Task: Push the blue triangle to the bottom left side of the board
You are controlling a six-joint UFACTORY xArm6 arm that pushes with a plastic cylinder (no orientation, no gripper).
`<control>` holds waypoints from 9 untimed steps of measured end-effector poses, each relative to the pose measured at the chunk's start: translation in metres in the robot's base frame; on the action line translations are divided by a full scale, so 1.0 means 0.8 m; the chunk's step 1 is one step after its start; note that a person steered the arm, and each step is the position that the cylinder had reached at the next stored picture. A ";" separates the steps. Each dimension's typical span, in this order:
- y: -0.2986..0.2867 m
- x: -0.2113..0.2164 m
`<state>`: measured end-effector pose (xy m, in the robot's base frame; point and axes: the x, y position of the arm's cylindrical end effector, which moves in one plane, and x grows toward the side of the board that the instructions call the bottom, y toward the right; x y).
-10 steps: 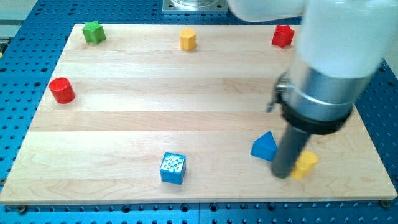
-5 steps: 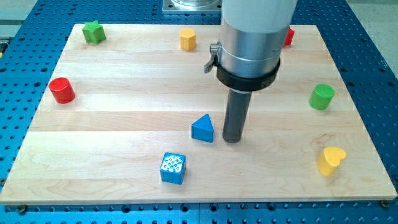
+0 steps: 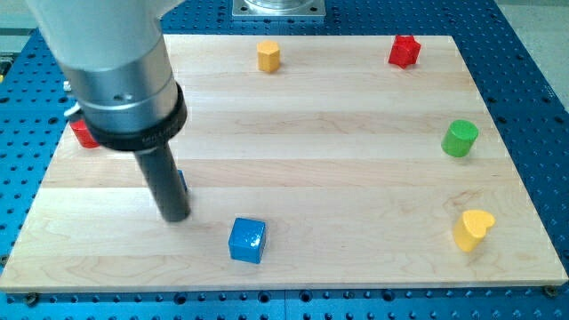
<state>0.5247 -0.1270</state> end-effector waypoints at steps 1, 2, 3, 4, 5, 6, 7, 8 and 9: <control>0.052 -0.051; -0.027 -0.026; -0.101 0.042; -0.076 0.028; -0.113 -0.013; -0.127 0.036; -0.107 -0.028; -0.186 -0.076; -0.199 -0.119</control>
